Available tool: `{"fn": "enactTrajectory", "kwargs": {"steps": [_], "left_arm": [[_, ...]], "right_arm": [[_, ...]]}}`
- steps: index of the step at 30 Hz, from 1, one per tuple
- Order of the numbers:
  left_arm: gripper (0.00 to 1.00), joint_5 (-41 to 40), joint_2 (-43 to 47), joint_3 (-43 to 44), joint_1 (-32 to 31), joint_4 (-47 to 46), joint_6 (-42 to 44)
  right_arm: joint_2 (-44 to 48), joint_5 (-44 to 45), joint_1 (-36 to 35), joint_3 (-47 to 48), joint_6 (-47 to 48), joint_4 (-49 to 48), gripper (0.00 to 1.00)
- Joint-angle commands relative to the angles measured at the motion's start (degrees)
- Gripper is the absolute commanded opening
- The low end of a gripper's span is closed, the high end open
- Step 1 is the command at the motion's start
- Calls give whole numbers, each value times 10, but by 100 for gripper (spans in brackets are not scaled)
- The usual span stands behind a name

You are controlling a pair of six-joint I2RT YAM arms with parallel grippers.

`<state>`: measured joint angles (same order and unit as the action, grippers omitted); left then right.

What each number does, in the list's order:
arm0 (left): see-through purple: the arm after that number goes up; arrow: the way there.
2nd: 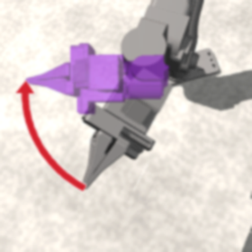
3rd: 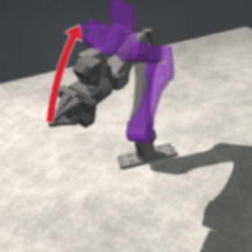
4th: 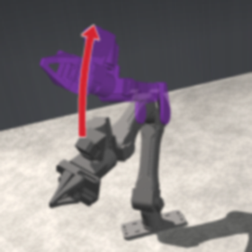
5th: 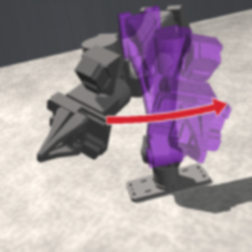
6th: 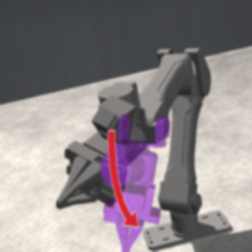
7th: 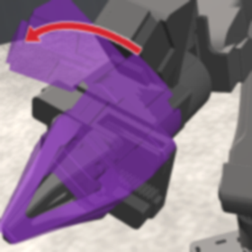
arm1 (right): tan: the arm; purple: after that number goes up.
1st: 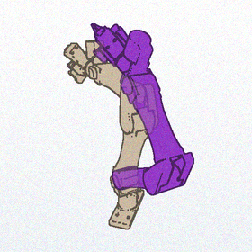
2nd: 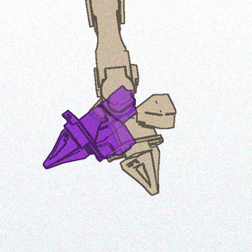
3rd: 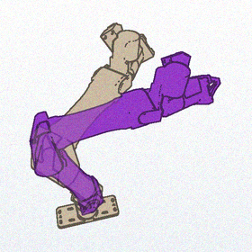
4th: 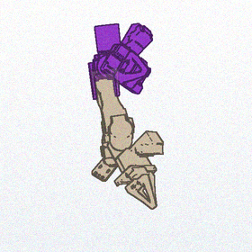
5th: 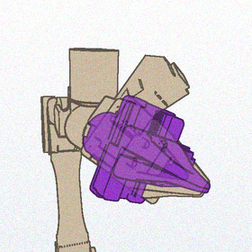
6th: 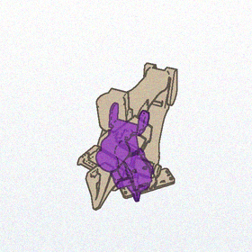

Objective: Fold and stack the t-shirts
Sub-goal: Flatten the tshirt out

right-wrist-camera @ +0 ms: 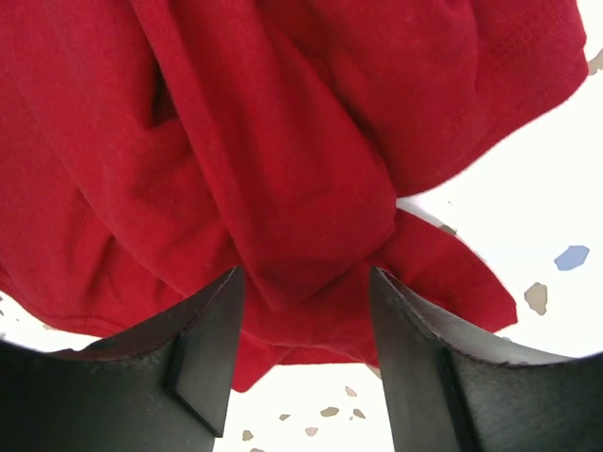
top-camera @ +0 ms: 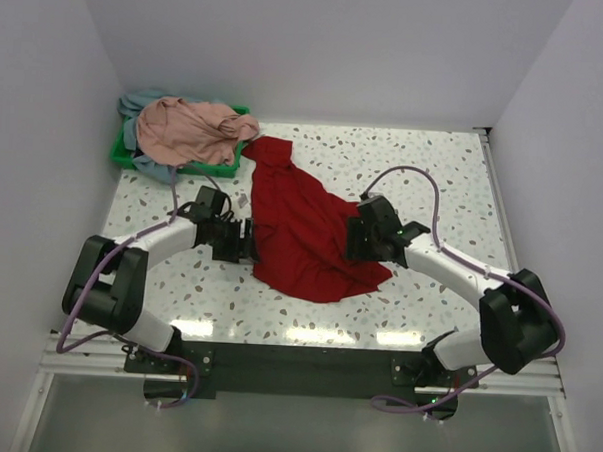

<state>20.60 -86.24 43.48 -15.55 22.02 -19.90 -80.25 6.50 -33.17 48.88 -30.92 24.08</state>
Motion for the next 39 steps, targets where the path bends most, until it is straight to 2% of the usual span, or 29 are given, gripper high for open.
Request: {"fn": "enactTrajectory", "kwargs": {"steps": [1,8,16,21,25,28,31,32,33,36,37,38,39], "left_arm": [[70,45,-16,-5,-4,-16,3],[67,66,-46,-2,-11,-19,6],[65,52,-47,-12,-27,-3,8],[58,44,-45,-21,-28,-1,8],[56,41,-46,-23,-31,7,13],[52,39,-49,-31,-31,1,14],[30,50,-53,-33,-33,-14,15],[18,54,-53,-33,-32,-17,15],[14,59,-54,-32,-32,-23,14],[2,46,-55,-1,-31,-16,20],[0,42,-54,12,-29,-13,21],[0,37,-53,26,-28,-8,22],[0,30,-53,55,-26,-3,22]], "right_arm": [[-8,11,-11,35,-3,-23,57],[-21,11,-17,37,-5,-6,54],[-28,4,-21,31,-19,11,53],[-45,-15,-22,33,-20,0,50],[-64,-24,-25,40,-25,7,47],[-55,-6,-27,30,-37,4,43],[-46,-3,-28,20,-42,-1,39],[-44,-3,-27,21,-45,-1,37],[-44,-3,-27,21,-47,-1,34],[-36,3,-28,26,-52,4,17],[-33,7,-27,27,-56,12,6],[-22,17,-27,31,-57,17,1],[-16,21,-27,33,-57,28,0]]}}
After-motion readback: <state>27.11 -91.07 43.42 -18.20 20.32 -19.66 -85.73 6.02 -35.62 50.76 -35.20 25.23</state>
